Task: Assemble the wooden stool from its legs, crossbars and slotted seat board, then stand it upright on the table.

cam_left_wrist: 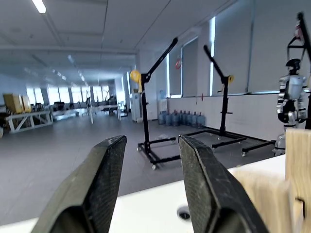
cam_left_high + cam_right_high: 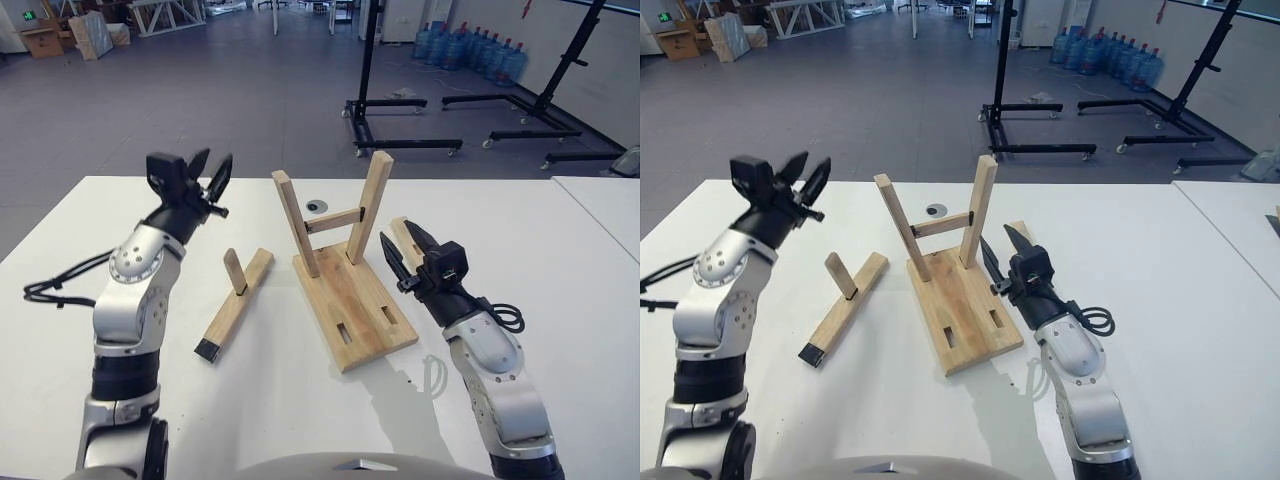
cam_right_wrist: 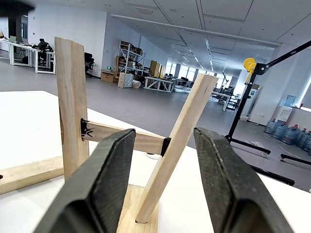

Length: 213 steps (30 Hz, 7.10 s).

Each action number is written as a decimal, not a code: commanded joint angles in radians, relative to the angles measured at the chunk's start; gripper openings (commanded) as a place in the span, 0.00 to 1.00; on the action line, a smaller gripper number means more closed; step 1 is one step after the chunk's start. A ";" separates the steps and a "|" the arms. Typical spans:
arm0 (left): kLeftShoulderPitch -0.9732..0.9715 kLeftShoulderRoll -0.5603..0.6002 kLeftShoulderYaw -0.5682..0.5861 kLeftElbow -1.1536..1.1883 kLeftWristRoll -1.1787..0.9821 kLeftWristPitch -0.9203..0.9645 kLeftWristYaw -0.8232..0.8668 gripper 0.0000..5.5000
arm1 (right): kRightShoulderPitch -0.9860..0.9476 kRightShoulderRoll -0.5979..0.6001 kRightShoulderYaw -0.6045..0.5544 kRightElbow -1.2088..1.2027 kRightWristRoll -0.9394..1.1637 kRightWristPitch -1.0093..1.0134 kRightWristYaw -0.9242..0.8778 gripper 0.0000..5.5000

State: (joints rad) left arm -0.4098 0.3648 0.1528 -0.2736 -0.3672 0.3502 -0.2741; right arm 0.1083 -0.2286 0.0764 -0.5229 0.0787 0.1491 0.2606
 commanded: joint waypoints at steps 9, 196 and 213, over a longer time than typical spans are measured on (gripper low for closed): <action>0.311 -0.019 -0.159 0.260 0.115 -0.088 -0.119 0.35 | 0.018 0.009 0.018 -0.017 0.002 0.004 0.002 0.40; 0.160 -0.048 -0.264 -0.185 0.322 0.072 -0.030 0.55 | -0.010 -0.021 -0.012 0.094 0.225 0.180 -0.361 0.19; 0.161 -0.083 -0.307 -0.191 0.364 0.076 -0.022 0.55 | -0.198 0.074 -0.131 -0.069 0.318 0.216 -0.292 0.42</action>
State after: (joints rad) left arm -0.2504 0.2855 -0.1504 -0.4556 -0.0122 0.4081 -0.3020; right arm -0.0426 -0.1556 -0.0278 -0.5526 0.3669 0.3270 -0.0257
